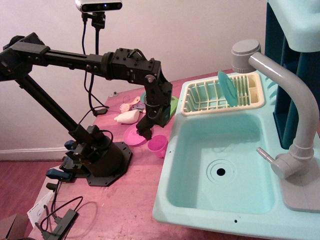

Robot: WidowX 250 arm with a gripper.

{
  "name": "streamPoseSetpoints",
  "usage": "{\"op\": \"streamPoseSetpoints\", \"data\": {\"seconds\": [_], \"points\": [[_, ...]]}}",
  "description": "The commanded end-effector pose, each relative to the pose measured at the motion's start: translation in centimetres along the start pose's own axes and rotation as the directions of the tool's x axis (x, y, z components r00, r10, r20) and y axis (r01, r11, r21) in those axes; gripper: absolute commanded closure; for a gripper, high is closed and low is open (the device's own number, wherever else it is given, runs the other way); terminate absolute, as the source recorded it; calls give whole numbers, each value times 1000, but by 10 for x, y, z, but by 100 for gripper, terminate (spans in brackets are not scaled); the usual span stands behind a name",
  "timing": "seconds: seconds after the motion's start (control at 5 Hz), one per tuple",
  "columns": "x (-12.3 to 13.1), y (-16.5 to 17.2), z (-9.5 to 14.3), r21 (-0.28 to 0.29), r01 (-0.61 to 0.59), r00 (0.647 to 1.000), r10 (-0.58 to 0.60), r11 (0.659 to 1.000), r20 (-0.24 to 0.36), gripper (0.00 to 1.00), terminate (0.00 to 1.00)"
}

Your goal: Put cup from anywhere into sink

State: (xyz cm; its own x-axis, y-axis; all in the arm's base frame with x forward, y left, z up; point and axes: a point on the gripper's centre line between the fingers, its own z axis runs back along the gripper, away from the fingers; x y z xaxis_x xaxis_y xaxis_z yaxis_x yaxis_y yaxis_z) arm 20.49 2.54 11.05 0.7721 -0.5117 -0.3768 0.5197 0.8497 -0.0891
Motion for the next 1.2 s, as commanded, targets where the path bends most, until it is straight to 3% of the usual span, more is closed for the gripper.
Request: {"op": "streamPoseSetpoints", "data": {"seconds": [0.0,0.4,0.8,1.0], "points": [[0,0,0,0,0,1000,0,1000,0,0,0],[-1,-29,-33,-27,-31,999,32,999,44,0,0],[23,-41,-52,-38,-58,995,61,998,81,0,0],[39,-30,-63,-27,-58,992,61,998,114,0,0]]}}
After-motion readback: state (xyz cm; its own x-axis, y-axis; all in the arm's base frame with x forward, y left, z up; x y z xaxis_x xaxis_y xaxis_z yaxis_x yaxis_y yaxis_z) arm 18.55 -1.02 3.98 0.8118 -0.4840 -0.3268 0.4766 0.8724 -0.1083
